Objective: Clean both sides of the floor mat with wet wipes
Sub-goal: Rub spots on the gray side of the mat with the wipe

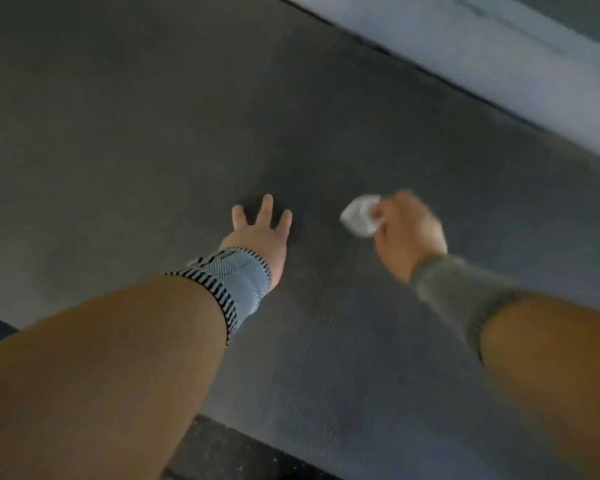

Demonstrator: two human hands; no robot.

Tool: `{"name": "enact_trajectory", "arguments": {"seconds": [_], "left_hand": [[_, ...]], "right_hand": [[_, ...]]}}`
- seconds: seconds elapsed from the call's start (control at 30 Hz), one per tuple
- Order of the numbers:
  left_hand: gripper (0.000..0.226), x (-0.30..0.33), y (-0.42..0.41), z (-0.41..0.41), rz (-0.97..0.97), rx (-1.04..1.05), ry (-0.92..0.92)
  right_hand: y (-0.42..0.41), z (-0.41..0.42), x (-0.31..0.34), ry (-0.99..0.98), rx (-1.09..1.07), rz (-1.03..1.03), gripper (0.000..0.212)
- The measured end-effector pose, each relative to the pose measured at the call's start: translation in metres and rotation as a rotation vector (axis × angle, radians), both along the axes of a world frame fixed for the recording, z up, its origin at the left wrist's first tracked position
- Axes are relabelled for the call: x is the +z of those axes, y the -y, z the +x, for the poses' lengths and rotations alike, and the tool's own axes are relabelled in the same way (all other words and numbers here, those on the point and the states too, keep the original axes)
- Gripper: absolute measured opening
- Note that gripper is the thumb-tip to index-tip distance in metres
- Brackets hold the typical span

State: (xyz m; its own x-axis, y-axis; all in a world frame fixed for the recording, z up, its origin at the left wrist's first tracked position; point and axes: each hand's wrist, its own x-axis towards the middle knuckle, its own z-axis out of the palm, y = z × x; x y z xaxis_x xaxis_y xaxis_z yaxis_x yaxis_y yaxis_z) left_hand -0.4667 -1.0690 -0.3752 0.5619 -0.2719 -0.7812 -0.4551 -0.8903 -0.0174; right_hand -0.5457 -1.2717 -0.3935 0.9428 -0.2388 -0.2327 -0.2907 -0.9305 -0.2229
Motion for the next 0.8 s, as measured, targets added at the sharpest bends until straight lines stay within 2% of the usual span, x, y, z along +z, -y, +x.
{"name": "enact_trajectory", "arguments": {"seconds": [0.03, 0.07, 0.17, 0.2, 0.23, 0.27, 0.4, 0.6, 0.8], "left_hand": [[0.107, 0.002, 0.0, -0.001, 0.02, -0.012, -0.003], [0.108, 0.003, 0.001, -0.002, 0.03, -0.01, -0.013], [0.115, 0.003, 0.003, -0.003, 0.068, 0.002, -0.039], [0.116, 0.003, 0.004, -0.003, 0.076, -0.01, -0.047], [0.117, 0.004, 0.004, -0.005, 0.076, -0.018, -0.061], [0.119, 0.004, 0.002, -0.006, 0.078, -0.024, -0.072], [0.13, 0.001, 0.002, -0.002, 0.1, -0.037, -0.073], [0.133, 0.001, 0.006, -0.006, 0.117, -0.039, -0.031], [0.133, 0.005, 0.01, -0.008, 0.139, -0.073, -0.008]], "right_hand": [[0.008, 0.008, 0.006, -0.036, -0.136, -0.044, 0.021], [0.008, 0.005, 0.011, -0.08, -0.15, -0.054, 0.024], [-0.03, -0.046, 0.014, -0.247, 0.082, 0.238, 0.027], [-0.047, -0.067, 0.017, -0.267, 0.183, 0.294, 0.03], [-0.057, -0.076, 0.016, -0.303, 0.245, 0.266, 0.032], [-0.06, -0.077, 0.012, -0.273, 0.232, 0.243, 0.03], [-0.041, -0.028, -0.002, -0.081, -0.156, 0.132, 0.021], [-0.064, -0.055, -0.007, 0.041, -0.219, 0.203, 0.025], [-0.057, -0.036, -0.012, 0.004, -0.263, 0.205, 0.027]]}}
